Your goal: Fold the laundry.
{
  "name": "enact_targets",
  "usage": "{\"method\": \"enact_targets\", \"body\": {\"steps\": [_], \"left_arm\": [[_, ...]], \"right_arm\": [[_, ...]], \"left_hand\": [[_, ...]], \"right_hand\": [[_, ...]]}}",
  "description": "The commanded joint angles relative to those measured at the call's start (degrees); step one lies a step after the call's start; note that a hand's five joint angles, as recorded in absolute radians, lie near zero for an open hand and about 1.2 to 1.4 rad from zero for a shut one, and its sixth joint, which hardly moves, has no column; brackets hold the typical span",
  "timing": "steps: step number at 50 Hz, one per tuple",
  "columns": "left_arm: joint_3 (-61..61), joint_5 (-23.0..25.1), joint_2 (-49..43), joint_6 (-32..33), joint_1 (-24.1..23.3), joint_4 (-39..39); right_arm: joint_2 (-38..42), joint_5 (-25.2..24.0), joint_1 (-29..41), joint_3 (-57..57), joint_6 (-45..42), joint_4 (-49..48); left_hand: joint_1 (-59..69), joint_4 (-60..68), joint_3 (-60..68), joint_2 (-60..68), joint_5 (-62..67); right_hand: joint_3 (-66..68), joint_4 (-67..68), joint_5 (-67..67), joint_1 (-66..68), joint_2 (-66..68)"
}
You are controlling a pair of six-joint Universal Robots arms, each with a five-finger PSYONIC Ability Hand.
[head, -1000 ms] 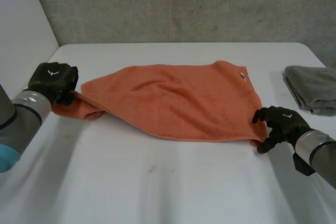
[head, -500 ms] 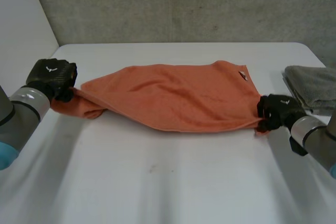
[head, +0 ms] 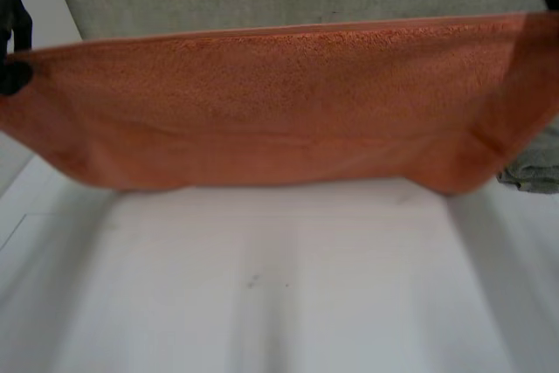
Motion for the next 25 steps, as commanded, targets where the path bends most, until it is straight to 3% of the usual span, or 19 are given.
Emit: {"method": "enact_targets", "body": {"steps": [1, 8, 15, 19, 25], "left_arm": [[-2.13, -0.07, -10.68, 2.15, -0.01, -1.72], [0.85, -0.42, -23.88, 8.13, -0.63, 1.35], [10.87, -0.34, -36.2, 10.51, -3.61, 11.1], [17.72, 0.01, -39.1, 11.82, -4.76, 19.88], [25.72, -0.6, -37.18, 12.71, -5.72, 40.88]], "right_arm": [[14.96, 0.66, 2.64, -3.01, -4.35, 6.54], [24.73, 4.35, 5.03, -4.15, -8.33, 6.01], [35.55, 10.07, 7.57, -13.81, -7.98, -1.62], [38.8, 11.39, 10.3, -23.64, -6.58, -10.31], [38.55, 12.88, 10.74, -35.35, 6.07, -31.92]], "left_hand": [[14.7, 11.15, 11.7, 11.54, 14.47], [14.7, 11.15, 11.7, 11.54, 14.47], [14.7, 11.15, 11.7, 11.54, 14.47], [14.7, 11.15, 11.7, 11.54, 14.47], [14.7, 11.15, 11.7, 11.54, 14.47]], "right_hand": [[12.32, 11.92, 13.19, 23.7, 13.06], [12.32, 11.92, 13.19, 23.7, 13.06], [12.32, 11.92, 13.19, 23.7, 13.06], [12.32, 11.92, 13.19, 23.7, 13.06], [12.32, 11.92, 13.19, 23.7, 13.06]]}}
